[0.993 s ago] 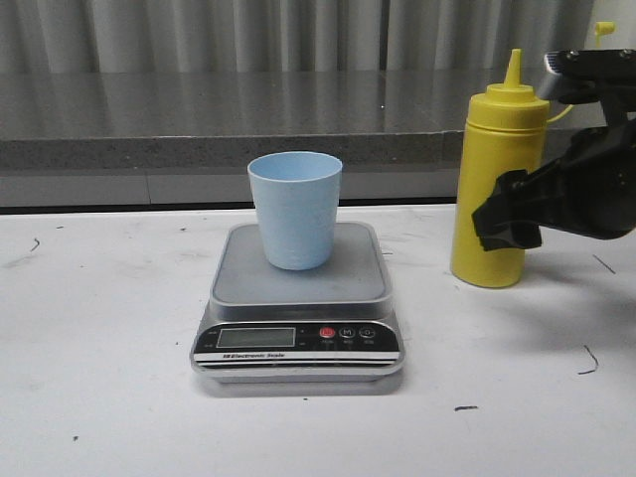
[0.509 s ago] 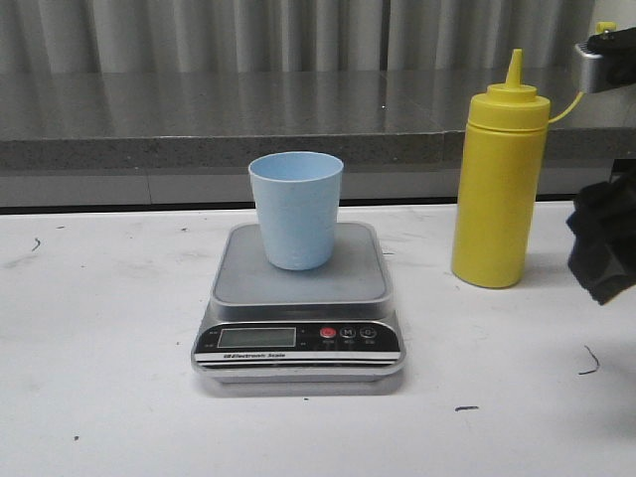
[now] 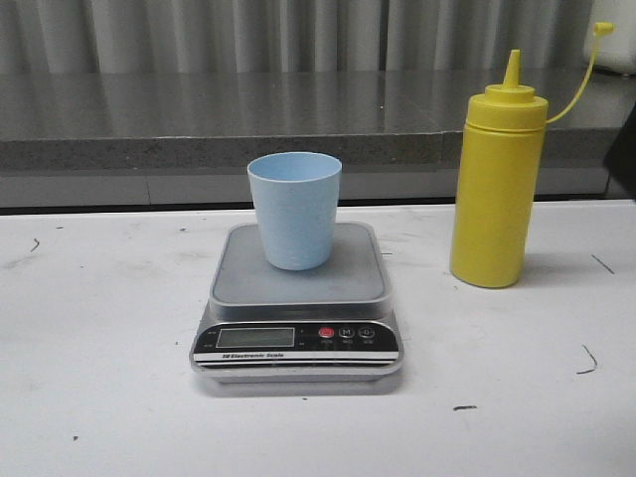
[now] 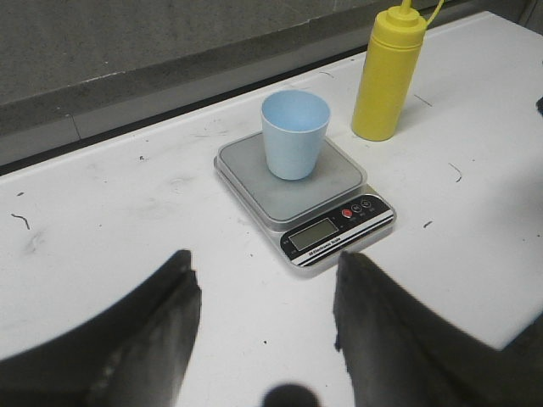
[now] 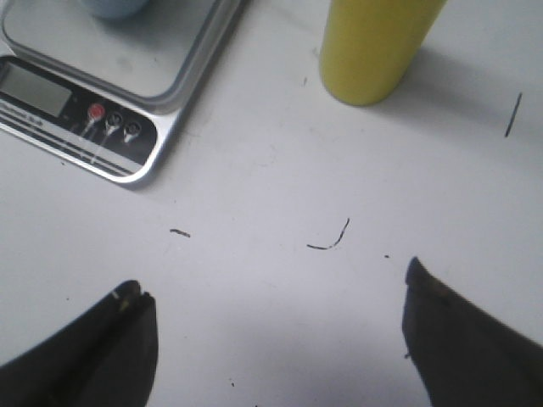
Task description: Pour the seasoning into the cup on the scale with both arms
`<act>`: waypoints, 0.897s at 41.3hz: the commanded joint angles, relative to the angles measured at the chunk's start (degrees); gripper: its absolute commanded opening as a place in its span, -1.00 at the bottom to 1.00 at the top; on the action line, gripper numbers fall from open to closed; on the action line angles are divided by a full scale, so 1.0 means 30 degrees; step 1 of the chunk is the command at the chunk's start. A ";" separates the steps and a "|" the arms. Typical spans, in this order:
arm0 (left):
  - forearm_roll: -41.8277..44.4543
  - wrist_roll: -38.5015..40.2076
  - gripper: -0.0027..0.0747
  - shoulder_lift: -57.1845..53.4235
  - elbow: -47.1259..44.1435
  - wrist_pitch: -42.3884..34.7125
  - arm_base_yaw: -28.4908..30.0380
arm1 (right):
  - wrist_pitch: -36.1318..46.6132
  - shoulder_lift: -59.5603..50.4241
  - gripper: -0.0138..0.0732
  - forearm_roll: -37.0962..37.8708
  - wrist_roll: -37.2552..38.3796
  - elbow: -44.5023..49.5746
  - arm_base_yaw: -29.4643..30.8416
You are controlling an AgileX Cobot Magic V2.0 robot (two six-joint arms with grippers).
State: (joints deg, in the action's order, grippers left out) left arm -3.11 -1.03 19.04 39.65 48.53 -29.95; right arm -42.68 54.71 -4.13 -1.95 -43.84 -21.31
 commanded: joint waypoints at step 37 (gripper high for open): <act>-0.0075 0.0160 0.01 0.0185 0.0472 -0.1618 -0.0095 | -0.0218 -0.9811 0.71 0.1620 0.0825 0.1996 0.0164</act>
State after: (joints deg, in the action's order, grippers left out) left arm -3.11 -0.94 19.04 39.65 48.53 -29.95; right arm -47.13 25.00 -0.64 0.46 -36.41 -21.17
